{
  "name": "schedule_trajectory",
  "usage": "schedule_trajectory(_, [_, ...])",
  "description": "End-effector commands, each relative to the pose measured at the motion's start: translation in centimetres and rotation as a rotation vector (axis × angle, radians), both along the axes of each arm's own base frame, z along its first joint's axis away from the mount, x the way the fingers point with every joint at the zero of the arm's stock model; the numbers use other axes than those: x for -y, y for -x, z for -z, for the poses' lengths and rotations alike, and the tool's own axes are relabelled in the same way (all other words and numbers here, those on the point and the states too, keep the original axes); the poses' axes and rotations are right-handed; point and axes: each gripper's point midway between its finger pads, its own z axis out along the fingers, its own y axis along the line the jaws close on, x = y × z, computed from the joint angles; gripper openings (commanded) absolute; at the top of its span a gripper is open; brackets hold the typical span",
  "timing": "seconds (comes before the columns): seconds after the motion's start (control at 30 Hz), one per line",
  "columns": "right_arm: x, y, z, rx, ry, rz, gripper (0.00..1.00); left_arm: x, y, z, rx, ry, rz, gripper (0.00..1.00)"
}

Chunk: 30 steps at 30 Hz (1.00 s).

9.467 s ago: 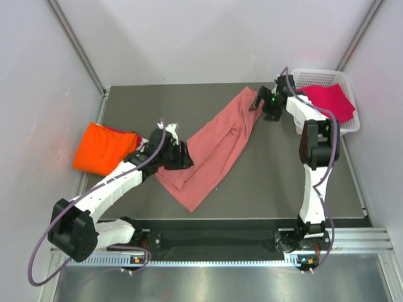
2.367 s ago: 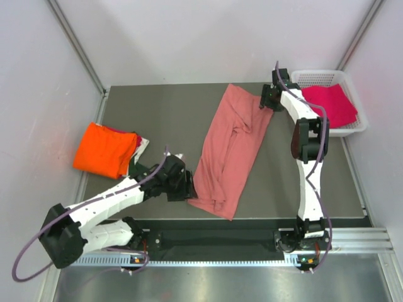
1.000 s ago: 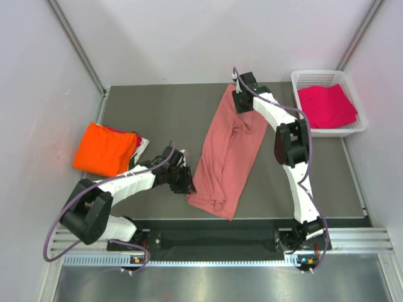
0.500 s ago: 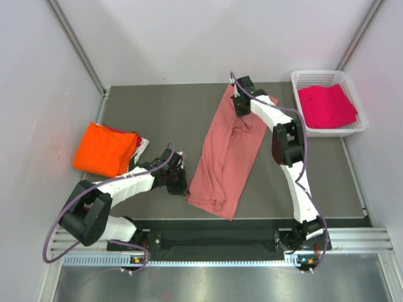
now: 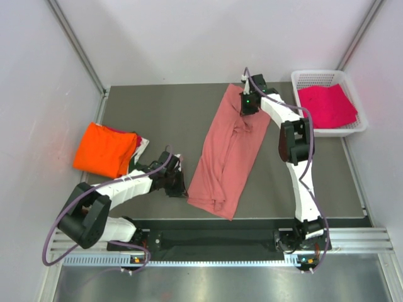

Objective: Fold and stack the t-shirts
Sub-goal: Fold the tshirt

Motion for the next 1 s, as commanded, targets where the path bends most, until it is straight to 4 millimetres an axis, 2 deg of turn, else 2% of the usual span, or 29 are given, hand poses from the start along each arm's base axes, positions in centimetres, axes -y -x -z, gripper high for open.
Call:
schedule_trajectory(0.0, [1.5, -1.3, -4.0, 0.055, -0.133, 0.032, 0.06, -0.9, 0.6, 1.0, -0.013, -0.029, -0.007, 0.00])
schedule_trajectory(0.17, [2.6, -1.5, -3.5, 0.034, -0.205, 0.053, 0.07, -0.8, 0.6, 1.3, -0.020, -0.032, -0.004, 0.00])
schedule_trajectory(0.2, [2.5, -1.4, -3.4, 0.029, -0.218, 0.044, 0.10, -0.9, 0.6, 1.3, -0.021, -0.032, -0.007, 0.00])
schedule_trajectory(0.23, [2.7, -1.5, -3.4, 0.029, -0.228, 0.039, 0.23, -0.9, 0.7, 1.3, -0.019, -0.033, -0.006, 0.00])
schedule_trajectory(0.27, [2.5, -1.5, -3.5, 0.031, -0.227, 0.033, 0.24, -0.9, 0.6, 1.2, -0.017, -0.034, -0.007, 0.00])
schedule_trajectory(0.4, [2.5, -1.4, -3.3, 0.027, -0.226, 0.034, 0.22, -0.9, 0.5, 0.9, -0.011, -0.032, -0.008, 0.00])
schedule_trajectory(0.43, [2.5, -1.4, -3.2, 0.027, -0.226, 0.034, 0.25, -0.9, 0.6, 0.9, -0.013, -0.034, -0.007, 0.00])
schedule_trajectory(0.5, [2.5, -1.4, -2.9, 0.021, -0.228, 0.032, 0.23, -1.0, 0.6, 0.9, -0.011, -0.035, -0.009, 0.00])
schedule_trajectory(0.63, [2.7, -1.5, -2.7, 0.021, -0.226, 0.042, 0.11, -1.1, 0.6, 0.9, -0.010, -0.037, -0.012, 0.00])
schedule_trajectory(0.7, [2.8, -1.5, -2.9, 0.020, -0.229, 0.047, 0.00, -1.1, 0.6, 0.9, -0.011, -0.036, -0.013, 0.00])
schedule_trajectory(0.97, [3.6, -1.9, -4.8, 0.049, -0.291, 0.064, 0.00, -1.1, 0.7, 0.8, -0.008, -0.035, -0.015, 0.00])
